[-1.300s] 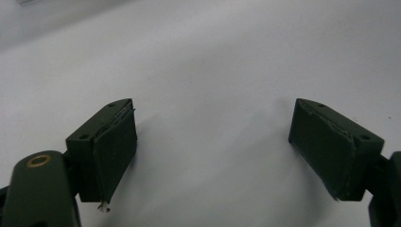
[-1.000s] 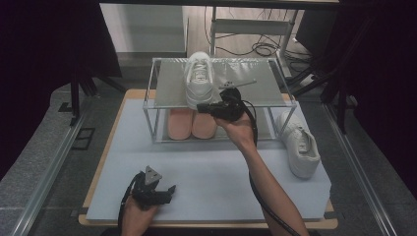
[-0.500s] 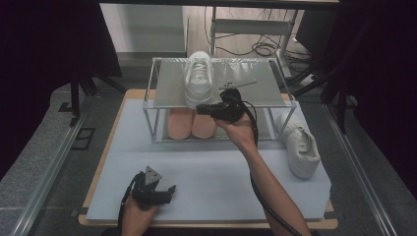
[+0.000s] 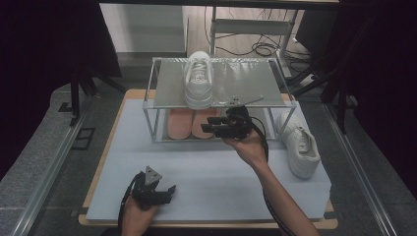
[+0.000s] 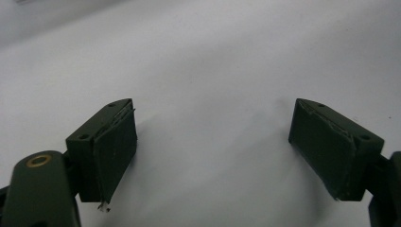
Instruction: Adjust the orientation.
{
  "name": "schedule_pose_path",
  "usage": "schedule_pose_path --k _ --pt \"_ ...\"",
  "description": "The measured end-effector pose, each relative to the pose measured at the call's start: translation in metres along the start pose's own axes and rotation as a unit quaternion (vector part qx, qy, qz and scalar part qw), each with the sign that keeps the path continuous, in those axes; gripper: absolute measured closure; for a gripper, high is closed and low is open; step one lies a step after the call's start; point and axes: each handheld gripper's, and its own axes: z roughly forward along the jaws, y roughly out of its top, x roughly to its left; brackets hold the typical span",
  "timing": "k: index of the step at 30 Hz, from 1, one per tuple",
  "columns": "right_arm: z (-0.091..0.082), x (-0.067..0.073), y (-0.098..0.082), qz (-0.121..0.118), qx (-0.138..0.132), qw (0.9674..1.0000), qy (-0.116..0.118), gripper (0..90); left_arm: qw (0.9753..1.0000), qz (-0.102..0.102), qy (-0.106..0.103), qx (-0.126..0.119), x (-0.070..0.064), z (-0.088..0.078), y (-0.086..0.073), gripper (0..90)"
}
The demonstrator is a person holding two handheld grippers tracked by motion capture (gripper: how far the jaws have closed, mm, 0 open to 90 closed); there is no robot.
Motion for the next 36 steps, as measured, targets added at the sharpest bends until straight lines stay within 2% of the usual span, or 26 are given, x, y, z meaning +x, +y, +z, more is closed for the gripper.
schedule_pose_path --k 10,20,23,27,31,36 --pt "-0.018 -0.001 -0.042 0.008 -0.005 0.9998 -0.017 42.6 1.0 0.0 0.0 0.0 0.0 0.0 0.0 15.9" --pt "-0.041 -0.01 -0.087 0.018 -0.013 0.998 -0.059 23.5 1.0 0.0 0.001 0.001 0.0 0.0 0.0 15.9" --pt "-0.049 -0.012 -0.099 0.012 -0.015 0.996 -0.087 14.9 1.0 0.001 0.0 0.002 0.0 0.0 0.0 15.9" --pt "-0.062 -0.012 -0.115 0.005 -0.013 0.9924 -0.122 12.3 1.0 0.001 0.0 0.002 0.0 0.0 0.0 15.9" --pt "-0.078 -0.015 -0.131 0.022 -0.007 0.9895 -0.143 6.7 1.0 0.0 0.0 0.003 0.0 0.0 0.0 15.9" --pt "-0.099 -0.018 -0.149 0.023 -0.017 0.9821 -0.186 0.0 1.0 0.0 0.0 0.004 0.0 0.0 0.0 15.9"
